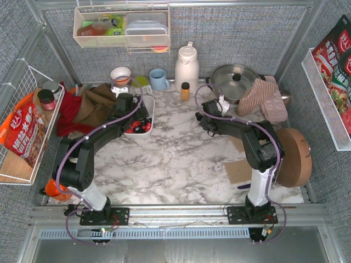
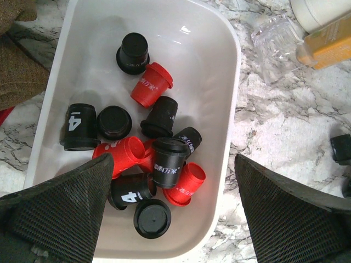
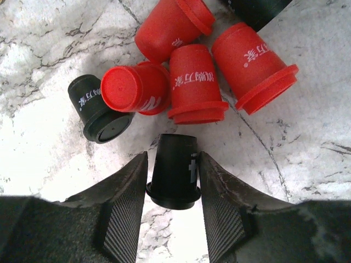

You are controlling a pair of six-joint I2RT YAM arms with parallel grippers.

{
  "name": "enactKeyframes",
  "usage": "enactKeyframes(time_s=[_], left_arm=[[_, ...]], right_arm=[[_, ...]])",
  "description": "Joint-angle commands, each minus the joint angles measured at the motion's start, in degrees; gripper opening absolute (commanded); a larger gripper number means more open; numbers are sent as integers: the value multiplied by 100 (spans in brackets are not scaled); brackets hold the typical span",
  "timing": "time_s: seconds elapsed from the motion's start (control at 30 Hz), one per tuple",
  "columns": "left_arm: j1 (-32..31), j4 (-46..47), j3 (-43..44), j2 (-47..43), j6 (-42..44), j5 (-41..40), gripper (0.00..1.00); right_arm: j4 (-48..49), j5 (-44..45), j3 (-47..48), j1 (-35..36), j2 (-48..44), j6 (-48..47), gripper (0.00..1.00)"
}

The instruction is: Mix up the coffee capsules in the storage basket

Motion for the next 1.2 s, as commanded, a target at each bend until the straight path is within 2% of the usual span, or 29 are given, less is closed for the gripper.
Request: enactKeyframes(time_s=[0.0, 0.17, 0.4, 0.63, 0.73, 0.87, 1.17], left_arm=[[-9, -7, -14, -70, 37, 28, 99], [-25, 49, -21, -127, 50, 214, 99], [-144, 164, -132, -209, 282, 907, 97], [-808, 336, -487, -556, 622, 1330, 95], [-1105, 461, -592, -769, 663, 1704, 92], [-1242, 802, -841, -1043, 606, 2470, 79], [-1692, 1409, -1359, -1150, 978, 3475, 74]], right_arm=[[-555, -296, -110, 38, -56, 33, 44], [-187, -441, -449, 45, -413, -278, 36], [1343, -1066, -1715, 131, -1622, -1383, 34], [2343, -1634, -3001, 804, -3119, -2457, 34], [3194, -1876, -3698, 1161, -3592, -3168, 34], [4585, -2011, -4392, 1392, -3576, -4115, 36], [5949, -2685, -4922, 1643, -3316, -5298, 38]])
